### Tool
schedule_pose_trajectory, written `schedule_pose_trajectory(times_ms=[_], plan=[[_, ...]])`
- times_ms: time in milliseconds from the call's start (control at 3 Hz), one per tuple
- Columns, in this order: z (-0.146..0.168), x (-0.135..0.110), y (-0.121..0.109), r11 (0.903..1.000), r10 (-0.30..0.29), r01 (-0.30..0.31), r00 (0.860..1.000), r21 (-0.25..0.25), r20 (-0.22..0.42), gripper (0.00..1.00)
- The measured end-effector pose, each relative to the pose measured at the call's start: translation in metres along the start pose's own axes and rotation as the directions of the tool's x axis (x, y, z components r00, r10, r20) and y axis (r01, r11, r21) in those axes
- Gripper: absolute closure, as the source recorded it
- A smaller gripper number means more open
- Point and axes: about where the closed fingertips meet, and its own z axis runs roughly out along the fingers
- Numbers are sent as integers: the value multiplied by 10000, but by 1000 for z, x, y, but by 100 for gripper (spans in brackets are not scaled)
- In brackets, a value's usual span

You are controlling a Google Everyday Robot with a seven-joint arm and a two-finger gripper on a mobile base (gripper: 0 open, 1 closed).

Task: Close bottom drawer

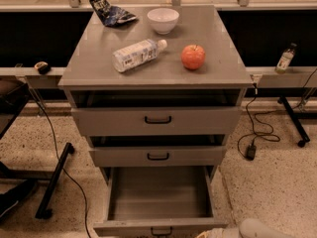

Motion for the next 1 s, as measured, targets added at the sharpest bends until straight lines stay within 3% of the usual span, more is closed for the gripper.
schedule_pose_trajectory(times_ms=[333, 667, 1000], plan=[[4, 2, -6, 9997, 117, -121, 9997, 199, 223, 88], [17, 16, -36, 9899, 304, -370, 9983, 1371, 502, 100], [34, 44, -70, 9580, 308, -406, 9988, 2838, 388, 100]])
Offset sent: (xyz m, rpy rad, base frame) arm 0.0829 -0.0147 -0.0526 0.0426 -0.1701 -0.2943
